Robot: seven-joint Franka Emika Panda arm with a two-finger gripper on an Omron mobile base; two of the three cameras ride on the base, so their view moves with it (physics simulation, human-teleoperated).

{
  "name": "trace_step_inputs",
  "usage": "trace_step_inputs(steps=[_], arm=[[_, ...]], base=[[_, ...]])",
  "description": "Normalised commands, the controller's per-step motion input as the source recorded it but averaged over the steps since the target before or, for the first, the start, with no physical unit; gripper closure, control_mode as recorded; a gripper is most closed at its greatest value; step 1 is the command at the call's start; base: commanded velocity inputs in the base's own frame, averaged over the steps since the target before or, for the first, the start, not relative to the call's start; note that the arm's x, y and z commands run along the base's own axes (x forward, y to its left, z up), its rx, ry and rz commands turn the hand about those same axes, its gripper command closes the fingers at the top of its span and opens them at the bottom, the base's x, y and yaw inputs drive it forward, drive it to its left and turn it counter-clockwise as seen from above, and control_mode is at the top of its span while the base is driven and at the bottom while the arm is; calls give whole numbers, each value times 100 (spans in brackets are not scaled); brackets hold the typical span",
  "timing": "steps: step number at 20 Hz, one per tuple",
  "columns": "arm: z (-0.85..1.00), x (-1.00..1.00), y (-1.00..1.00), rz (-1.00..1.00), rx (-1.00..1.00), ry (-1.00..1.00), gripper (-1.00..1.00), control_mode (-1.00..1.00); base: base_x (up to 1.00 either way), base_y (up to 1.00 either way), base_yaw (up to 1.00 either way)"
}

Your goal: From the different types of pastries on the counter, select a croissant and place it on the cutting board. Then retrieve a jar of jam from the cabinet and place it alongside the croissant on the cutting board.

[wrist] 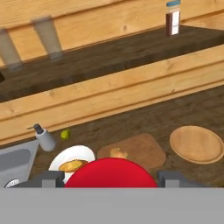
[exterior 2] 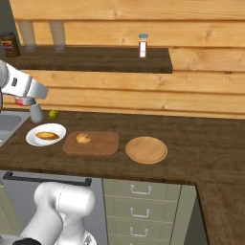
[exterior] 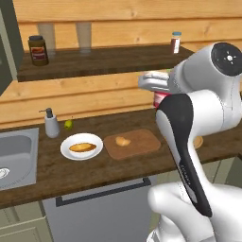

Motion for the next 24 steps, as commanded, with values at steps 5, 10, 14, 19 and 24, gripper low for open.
trace_step_inputs(steps=[5,10,14,19,24], arm=[[-65,-1,-47,0,3,0,100,-100],[-89,0,-35,2,0,0,100,-100],[-67,12,0,4,-7,6,100,-100],[-24,40,0,9,-2,0,100,-100],[-45,43,0,9,-10,0,100,-100]], base=[[0,0,0],[0,0,0],[0,0,0],[0,0,0],[0,0,0]])
